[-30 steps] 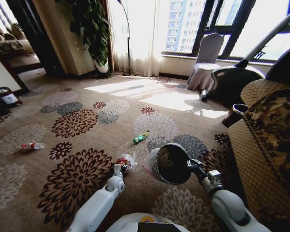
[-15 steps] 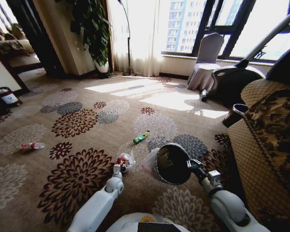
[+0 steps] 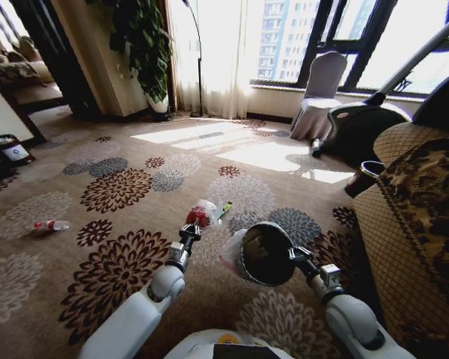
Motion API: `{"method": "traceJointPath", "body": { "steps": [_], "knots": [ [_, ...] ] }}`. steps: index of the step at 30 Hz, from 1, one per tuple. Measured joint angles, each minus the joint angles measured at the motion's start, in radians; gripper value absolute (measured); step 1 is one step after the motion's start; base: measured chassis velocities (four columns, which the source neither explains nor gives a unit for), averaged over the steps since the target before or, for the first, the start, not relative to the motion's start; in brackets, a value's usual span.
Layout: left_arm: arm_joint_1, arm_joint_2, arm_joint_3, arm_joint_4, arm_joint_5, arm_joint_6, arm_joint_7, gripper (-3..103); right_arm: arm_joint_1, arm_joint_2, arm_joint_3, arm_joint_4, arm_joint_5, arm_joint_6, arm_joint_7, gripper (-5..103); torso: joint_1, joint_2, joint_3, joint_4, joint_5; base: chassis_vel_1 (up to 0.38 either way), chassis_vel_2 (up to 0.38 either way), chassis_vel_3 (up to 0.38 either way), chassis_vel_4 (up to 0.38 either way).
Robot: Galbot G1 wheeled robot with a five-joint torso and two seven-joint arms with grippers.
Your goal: Pick up the trash from the ground and place it into the trash bin.
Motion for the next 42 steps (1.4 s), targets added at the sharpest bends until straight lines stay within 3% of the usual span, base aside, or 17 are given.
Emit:
{"method": "traceJointPath", "body": {
  "steps": [6,9,10,14,18,23,25,28,31,33,34,36,37,41,42],
  "knots": [
    [-0.087,0.089,0.100,-0.165,-0.080,0.038,0.066,2,0.003,-0.004,-0.005,-0.005,-0.003,0.000,-0.002,2,0.000,0.000,0.000,0.0000,-0.0003,0.000,0.000,0.000,0.000],
    [-0.107,0.128,0.154,-0.190,-0.075,0.006,0.206,2,0.002,-0.005,-0.006,-0.009,-0.005,0.002,-0.008,2,0.000,0.000,0.000,0.0004,-0.0004,0.000,0.000,0.000,0.000],
    [-0.107,0.128,0.154,-0.190,-0.075,0.006,0.206,2,0.002,-0.005,-0.006,-0.009,-0.005,0.002,-0.008,2,0.000,0.000,0.000,0.0004,-0.0004,0.000,0.000,0.000,0.000],
    [-0.131,0.144,0.264,-0.122,-0.057,-0.089,0.309,2,0.004,0.008,-0.008,-0.016,-0.011,0.005,-0.015,2,0.000,0.000,0.000,0.0000,-0.0003,0.000,0.000,0.000,0.000],
    [-0.158,0.127,0.308,-0.070,-0.075,-0.129,0.366,2,0.008,0.021,-0.013,-0.020,-0.017,0.006,-0.019,2,0.000,0.000,0.000,0.0002,-0.0002,0.000,0.000,0.000,0.000],
    [-0.190,0.112,0.340,-0.008,-0.084,-0.143,0.400,2,0.003,0.029,-0.014,-0.019,-0.023,0.007,-0.022,2,0.000,0.000,0.000,-0.0001,-0.0003,0.000,0.000,0.000,0.000],
    [-0.196,0.106,0.343,0.015,-0.085,-0.108,0.394,-1,-0.003,0.030,-0.012,-0.013,-0.024,0.009,-0.024,2,0.000,0.000,0.000,-0.0001,-0.0002,0.000,0.000,0.000,0.000],
    [-0.196,0.105,0.334,0.039,-0.094,-0.102,0.409,7,-0.006,0.028,-0.007,-0.004,-0.022,0.011,-0.024,2,0.000,0.000,0.000,0.0002,-0.0003,0.000,0.000,0.000,0.000],
    [-0.182,0.106,0.313,0.051,-0.119,-0.107,0.463,23,-0.009,0.023,-0.004,0.002,-0.018,0.013,-0.027,2,0.000,0.000,0.000,0.0003,-0.0004,0.000,0.000,0.000,0.000],
    [-0.179,0.107,0.310,0.051,-0.133,-0.102,0.474,23,-0.009,0.023,-0.004,0.002,-0.018,0.014,-0.027,2,0.000,0.000,0.000,0.0003,-0.0002,0.000,0.000,0.000,0.000],
    [-0.175,0.106,0.310,0.051,-0.142,-0.090,0.479,28,-0.010,0.023,-0.004,0.003,-0.018,0.015,-0.029,2,0.000,0.000,0.000,0.0002,-0.0001,0.000,0.000,0.000,0.000],
    [-0.170,0.103,0.310,0.057,-0.139,-0.067,0.487,39,-0.010,0.024,-0.005,0.006,-0.018,0.017,-0.032,2,0.000,0.000,0.000,0.0000,-0.0003,0.000,0.000,0.000,0.000],
    [-0.170,0.103,0.310,0.057,-0.139,-0.067,0.487,39,-0.010,0.024,-0.005,0.006,-0.018,0.017,-0.032,2,0.000,0.000,0.000,0.0000,-0.0003,0.000,0.000,0.000,0.000],
    [-0.160,0.093,0.305,0.052,-0.126,-0.037,0.465,61,-0.015,0.026,-0.005,0.010,-0.017,0.023,-0.040,2,0.000,0.000,0.000,0.0003,-0.0003,0.000,0.000,0.000,0.000],
    [-0.160,0.093,0.305,0.052,-0.126,-0.037,0.465,61,-0.015,0.026,-0.005,0.010,-0.017,0.023,-0.040,2,0.000,0.000,0.000,0.0003,-0.0003,0.000,0.000,0.000,0.000]
  ]
}}
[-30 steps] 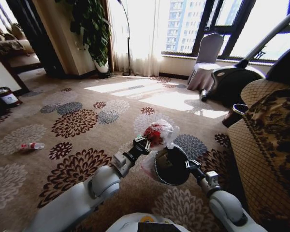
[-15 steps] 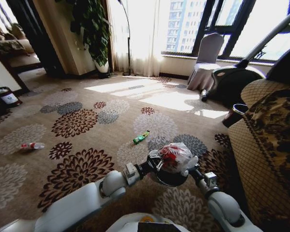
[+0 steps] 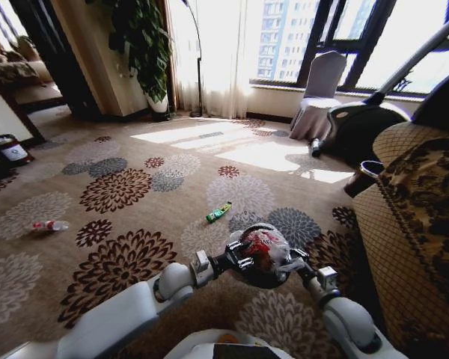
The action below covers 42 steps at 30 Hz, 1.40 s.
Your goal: Pick up the trash from the ground and place it into the trash bin.
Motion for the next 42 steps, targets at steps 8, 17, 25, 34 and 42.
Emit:
{"method": "traceJointPath", "body": {
  "steps": [8,17,25,34,42],
  "knots": [
    [0.024,-0.022,-0.031,-0.031,-0.021,-0.015,-0.082,93,-0.013,0.000,0.007,0.009,-0.002,0.006,-0.002,2,0.000,0.000,0.000,0.0000,0.0001,0.000,0.000,0.000,0.000],
    [0.029,-0.044,-0.066,-0.060,-0.090,0.001,-0.185,100,-0.015,-0.006,0.013,0.013,0.002,0.007,-0.001,2,0.000,0.000,0.000,-0.0001,0.0000,0.000,0.000,0.000,0.000],
    [-0.007,-0.046,-0.029,-0.076,-0.107,0.022,-0.181,100,-0.017,-0.006,0.011,0.016,0.002,0.010,-0.001,2,0.000,0.000,0.000,-0.0003,-0.0001,0.000,0.000,0.000,0.000],
    [0.010,0.043,0.067,-0.078,0.024,-0.011,0.013,100,-0.017,-0.009,0.008,0.008,0.001,0.012,-0.001,2,0.000,0.000,0.000,0.0000,0.0000,0.000,0.000,0.000,0.000],
    [-0.047,0.031,0.069,-0.045,0.015,0.036,0.009,100,-0.012,-0.013,0.002,-0.001,-0.003,0.012,-0.001,2,0.000,0.000,0.000,-0.0004,0.0001,0.000,0.000,0.000,0.000]
  ]
}}
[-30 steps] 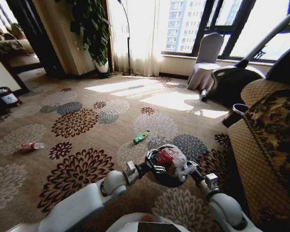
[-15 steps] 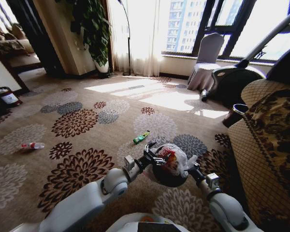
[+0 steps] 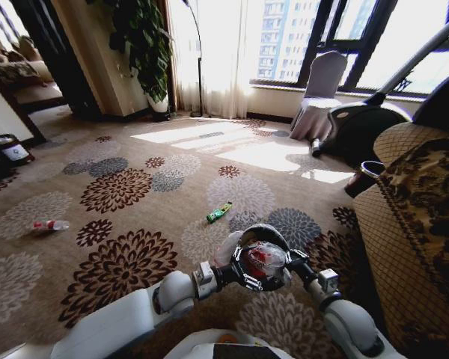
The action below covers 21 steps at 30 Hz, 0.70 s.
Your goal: Pick up the trash from the ground and place it into the trash bin.
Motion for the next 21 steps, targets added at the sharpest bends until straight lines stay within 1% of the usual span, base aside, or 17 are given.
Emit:
{"method": "traceJointPath", "body": {
  "steps": [1,2,3,5,11,13,15,16,17,18,19,21],
  "knots": [
    [-0.008,0.000,-0.007,0.006,-0.009,0.036,-0.008,100,0.002,-0.002,0.000,0.000,0.001,0.000,0.001,2,0.000,0.000,0.000,0.0001,-0.0001,0.000,0.000,0.000,0.000],
    [-0.011,0.000,-0.012,0.009,-0.023,0.056,-0.011,100,0.002,-0.003,0.000,0.000,0.002,0.000,0.002,2,0.000,0.000,0.000,0.0003,-0.0001,0.000,0.000,0.000,0.000],
    [-0.011,0.000,-0.012,0.009,-0.023,0.056,-0.011,100,0.002,-0.003,0.000,0.000,0.002,0.000,0.002,2,0.000,0.000,0.000,0.0003,-0.0001,0.000,0.000,0.000,0.000],
    [-0.014,0.000,-0.019,0.019,-0.049,0.080,-0.013,100,0.001,-0.005,0.000,0.001,0.003,0.000,0.003,2,0.000,0.000,0.000,0.0005,0.0000,0.000,0.000,0.000,0.000],
    [-0.021,-0.015,-0.022,0.023,-0.059,0.081,-0.027,100,-0.002,-0.006,0.003,0.004,0.005,-0.002,0.004,2,0.000,0.000,0.000,0.0003,-0.0001,0.000,0.000,0.000,0.000],
    [-0.030,-0.027,-0.025,0.011,-0.060,0.050,-0.055,100,-0.002,-0.004,0.003,0.004,0.006,-0.002,0.006,2,0.000,0.000,0.000,0.0003,0.0000,0.000,0.000,0.000,0.000],
    [-0.032,-0.031,-0.029,0.005,-0.063,0.042,-0.066,100,-0.001,-0.003,0.003,0.005,0.006,-0.002,0.007,2,0.000,0.000,0.000,0.0002,-0.0001,0.000,0.000,0.000,0.000],
    [-0.034,-0.037,-0.047,-0.018,-0.080,0.026,-0.095,100,-0.003,0.001,0.004,0.005,0.005,-0.002,0.007,2,0.000,0.000,0.000,0.0002,0.0000,0.000,0.000,0.000,0.000],
    [-0.034,-0.039,-0.057,-0.030,-0.089,0.020,-0.108,100,-0.004,0.003,0.005,0.005,0.005,-0.002,0.007,2,0.000,0.000,0.000,0.0002,0.0000,0.000,0.000,0.000,0.000],
    [-0.034,-0.039,-0.057,-0.030,-0.089,0.020,-0.108,100,-0.004,0.003,0.005,0.005,0.005,-0.002,0.007,2,0.000,0.000,0.000,0.0002,0.0000,0.000,0.000,0.000,0.000],
    [-0.033,-0.041,-0.067,-0.045,-0.100,0.013,-0.128,100,-0.005,0.004,0.005,0.005,0.004,-0.002,0.007,2,0.000,0.000,0.000,0.0002,0.0001,0.000,0.000,0.000,0.000],
    [-0.023,-0.057,-0.098,-0.069,-0.131,0.010,-0.240,100,-0.004,0.007,0.005,0.005,0.004,-0.002,0.007,2,0.000,0.000,0.000,0.0002,0.0001,0.000,0.000,0.000,0.000]
  ]
}}
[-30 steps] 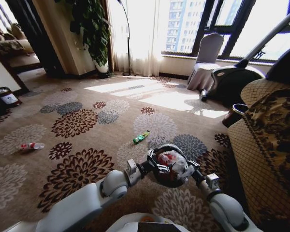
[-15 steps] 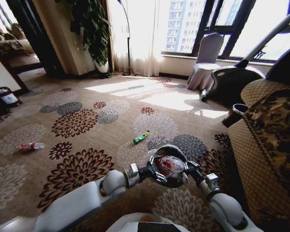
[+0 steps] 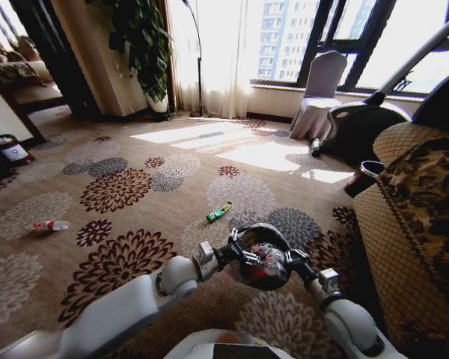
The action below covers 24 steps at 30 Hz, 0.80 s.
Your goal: Pick up the trash from the ground and place it into the trash bin.
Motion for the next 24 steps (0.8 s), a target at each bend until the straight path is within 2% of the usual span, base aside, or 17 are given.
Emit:
{"method": "traceJointPath", "body": {
  "steps": [1,2,3,4,5,6,7,8,9,10,14,16,19,20,22,24],
  "knots": [
    [0.000,0.000,0.000,0.000,0.000,0.000,0.000,100,0.000,0.000,0.000,0.000,0.000,0.000,0.000,2,0.000,0.000,0.000,0.0000,0.0000,0.000,0.000,0.000,0.000],
    [0.003,-0.016,-0.024,0.002,-0.011,0.018,-0.127,100,0.003,0.000,0.000,0.002,0.001,0.000,0.003,2,0.000,0.000,0.000,0.0000,0.0000,0.000,0.000,0.000,0.000],
    [0.005,-0.024,-0.041,0.009,-0.023,0.029,-0.196,100,0.004,0.000,0.000,0.004,0.003,0.000,0.007,2,0.000,0.000,0.000,-0.0001,-0.0002,0.000,0.000,0.000,0.000],
    [0.008,-0.033,-0.064,0.018,-0.037,0.048,-0.253,100,0.006,-0.001,0.000,0.006,0.004,-0.001,0.012,2,0.000,0.000,0.000,0.0000,-0.0001,0.000,0.000,0.000,0.000],
    [0.008,-0.033,-0.064,0.018,-0.037,0.048,-0.253,100,0.006,-0.001,0.000,0.006,0.004,-0.001,0.012,2,0.000,0.000,0.000,0.0000,-0.0001,0.000,0.000,0.000,0.000],
    [0.018,-0.051,-0.123,0.049,-0.060,0.086,-0.356,100,0.009,-0.001,0.000,0.008,0.011,-0.005,0.026,2,0.000,0.000,0.000,0.0000,-0.0001,0.000,0.000,0.000,0.000],
    [0.028,-0.062,-0.163,0.079,-0.072,0.098,-0.402,100,0.010,-0.001,0.001,0.010,0.015,-0.008,0.035,2,0.000,0.000,0.000,0.0000,-0.0001,0.000,0.000,0.000,0.000],
    [0.028,-0.062,-0.163,0.079,-0.072,0.098,-0.402,100,0.010,-0.001,0.001,0.010,0.015,-0.008,0.035,2,0.000,0.000,0.000,0.0000,-0.0001,0.000,0.000,0.000,0.000],
    [0.044,-0.081,-0.221,0.125,-0.083,0.112,-0.445,100,0.011,0.000,0.004,0.010,0.020,-0.011,0.045,2,0.000,0.000,0.000,0.0000,-0.0004,0.000,0.000,0.000,0.000],
    [0.061,-0.096,-0.275,0.164,-0.087,0.115,-0.460,100,0.012,0.002,0.009,0.011,0.024,-0.012,0.055,2,0.000,0.000,0.000,-0.0001,-0.0004,0.000,0.000,0.000,0.000],
    [0.117,-0.108,-0.361,0.258,-0.088,0.121,-0.464,100,0.017,0.002,0.018,0.013,0.036,-0.012,0.076,2,0.000,0.000,0.000,0.0002,-0.0002,0.000,0.000,0.000,0.000],
    [0.133,-0.110,-0.373,0.277,-0.087,0.121,-0.457,100,0.020,0.002,0.020,0.014,0.038,-0.012,0.078,2,0.000,0.000,0.000,0.0000,-0.0003,0.000,0.000,0.000,0.000],
    [0.196,-0.123,-0.393,0.349,-0.057,0.102,-0.372,100,0.027,0.008,0.025,0.021,0.043,-0.012,0.080,2,0.000,0.000,0.000,0.0004,-0.0005,0.000,0.000,0.000,0.000],
    [0.196,-0.123,-0.393,0.349,-0.057,0.102,-0.372,100,0.027,0.008,0.025,0.021,0.043,-0.012,0.080,2,0.000,0.000,0.000,0.0004,-0.0005,0.000,0.000,0.000,0.000],
    [0.236,-0.133,-0.396,0.376,-0.013,0.066,-0.307,100,0.028,0.016,0.025,0.019,0.041,-0.010,0.079,2,0.000,0.000,0.000,0.0002,-0.0004,0.000,0.000,0.000,0.000],
    [0.256,-0.136,-0.394,0.392,0.009,0.045,-0.276,100,0.029,0.026,0.025,0.012,0.034,-0.007,0.078,2,0.000,0.000,0.000,0.0001,0.0000,0.000,0.000,0.000,0.000]
  ]
}}
